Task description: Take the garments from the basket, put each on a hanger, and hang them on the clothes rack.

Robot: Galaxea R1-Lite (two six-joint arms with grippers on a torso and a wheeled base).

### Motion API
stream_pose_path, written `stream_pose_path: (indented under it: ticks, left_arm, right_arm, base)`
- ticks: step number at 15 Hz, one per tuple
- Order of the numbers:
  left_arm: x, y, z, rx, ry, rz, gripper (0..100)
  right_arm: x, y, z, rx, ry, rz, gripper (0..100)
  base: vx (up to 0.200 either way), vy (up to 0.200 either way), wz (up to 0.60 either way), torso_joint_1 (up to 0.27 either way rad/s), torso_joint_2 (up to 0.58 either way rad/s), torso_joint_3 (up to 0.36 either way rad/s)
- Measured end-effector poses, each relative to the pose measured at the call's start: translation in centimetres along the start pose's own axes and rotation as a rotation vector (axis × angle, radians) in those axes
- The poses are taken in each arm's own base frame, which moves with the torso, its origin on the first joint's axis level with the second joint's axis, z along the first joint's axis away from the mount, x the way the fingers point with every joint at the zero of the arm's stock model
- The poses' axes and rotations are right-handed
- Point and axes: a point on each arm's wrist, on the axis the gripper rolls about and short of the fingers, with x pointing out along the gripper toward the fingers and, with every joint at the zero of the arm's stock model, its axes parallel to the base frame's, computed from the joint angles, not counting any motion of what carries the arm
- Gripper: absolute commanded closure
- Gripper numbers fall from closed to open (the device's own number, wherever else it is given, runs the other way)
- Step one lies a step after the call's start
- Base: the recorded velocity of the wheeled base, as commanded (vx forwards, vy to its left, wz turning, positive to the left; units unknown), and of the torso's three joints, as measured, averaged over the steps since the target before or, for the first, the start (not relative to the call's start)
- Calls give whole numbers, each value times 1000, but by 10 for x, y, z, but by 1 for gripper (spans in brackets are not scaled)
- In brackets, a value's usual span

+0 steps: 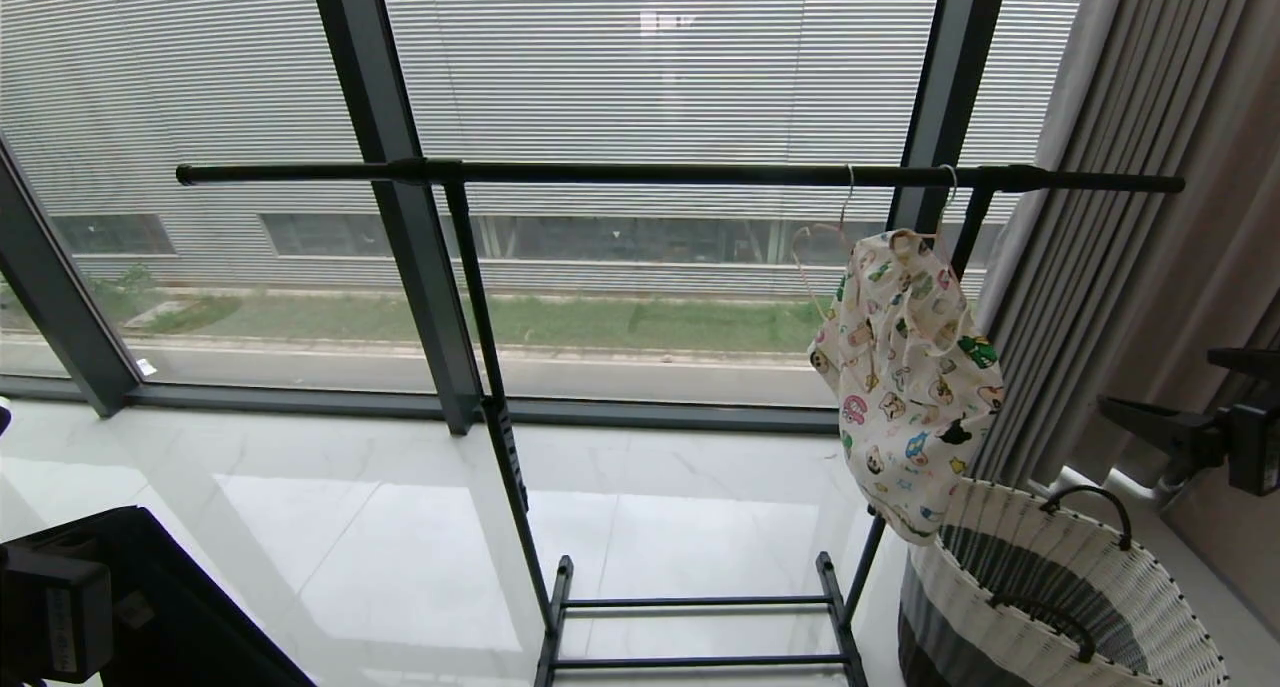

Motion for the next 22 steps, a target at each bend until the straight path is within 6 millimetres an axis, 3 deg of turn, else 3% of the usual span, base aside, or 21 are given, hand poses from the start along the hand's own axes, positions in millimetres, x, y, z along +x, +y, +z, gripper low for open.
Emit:
stream_pose_path:
  ticks: [9, 22]
  left_arm:
    - [-1, 0, 2, -3, -23, 3, 100]
    - [1, 1, 6, -9, -69, 11, 100]
  right_arm:
    - [4, 2, 1, 7, 2, 37, 0]
    - [6, 13, 6, -12, -15, 105, 0]
  base:
    - [200, 0, 0, 5, 4, 2]
    - [0, 0, 0, 0, 0, 0]
